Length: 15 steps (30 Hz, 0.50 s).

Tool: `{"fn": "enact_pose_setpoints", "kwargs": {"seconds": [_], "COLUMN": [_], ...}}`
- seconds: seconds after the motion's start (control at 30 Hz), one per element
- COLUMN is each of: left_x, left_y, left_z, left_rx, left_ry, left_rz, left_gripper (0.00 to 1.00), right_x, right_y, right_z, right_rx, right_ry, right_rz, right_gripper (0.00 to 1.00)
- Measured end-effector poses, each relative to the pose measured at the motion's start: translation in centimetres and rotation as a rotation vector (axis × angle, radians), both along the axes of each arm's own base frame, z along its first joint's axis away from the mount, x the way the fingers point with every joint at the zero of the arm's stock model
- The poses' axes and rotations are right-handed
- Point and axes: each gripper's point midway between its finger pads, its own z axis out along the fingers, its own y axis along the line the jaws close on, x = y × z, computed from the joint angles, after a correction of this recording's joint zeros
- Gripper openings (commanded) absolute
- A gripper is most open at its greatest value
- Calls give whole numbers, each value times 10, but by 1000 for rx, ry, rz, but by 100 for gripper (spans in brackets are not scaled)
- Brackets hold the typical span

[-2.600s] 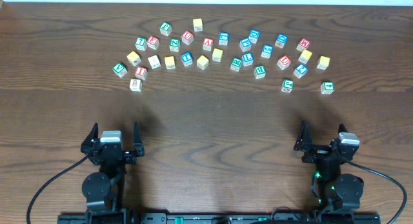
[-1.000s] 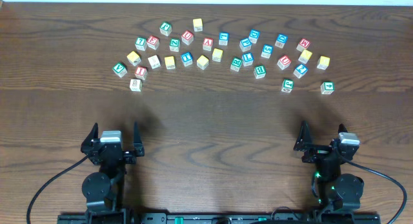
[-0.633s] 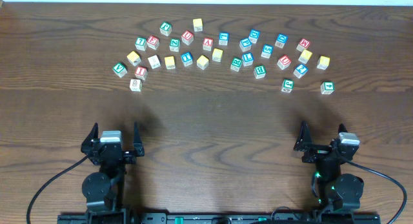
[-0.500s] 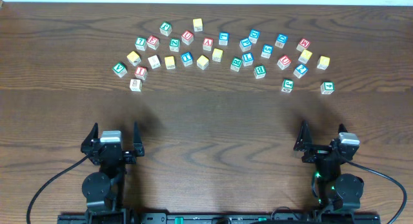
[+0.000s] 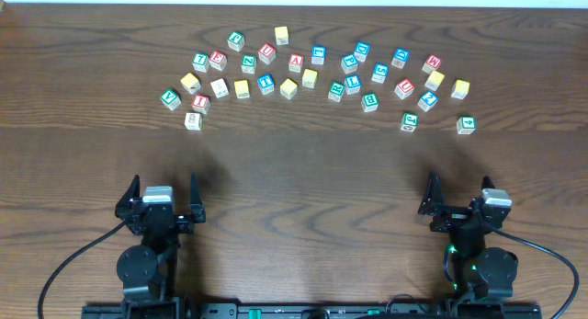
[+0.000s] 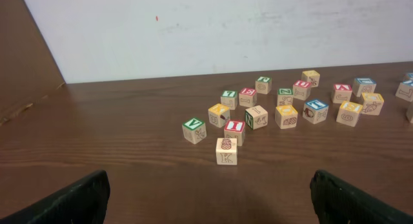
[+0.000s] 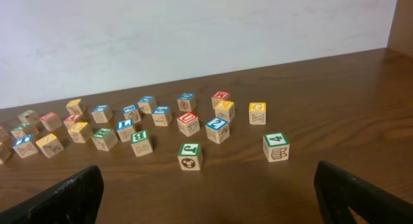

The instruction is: Spell out AI2

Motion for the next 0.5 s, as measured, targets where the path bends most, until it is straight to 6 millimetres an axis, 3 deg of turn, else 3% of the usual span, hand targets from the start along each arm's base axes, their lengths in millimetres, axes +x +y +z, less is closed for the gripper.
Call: {"fn": "enact_pose_setpoints", "kwargs": {"seconds": [0.5], "left_x": [1], "left_y": [0], "left_z": [7], "left_rx": [3], "left_ry": [-31], "left_rz": [-1], "left_gripper": [98], "right_x": [1], "right_y": [0], "right_z": [30], "right_rx": [-126], "right_ry": [-104], "right_rz": [3], "right_gripper": [99]}}
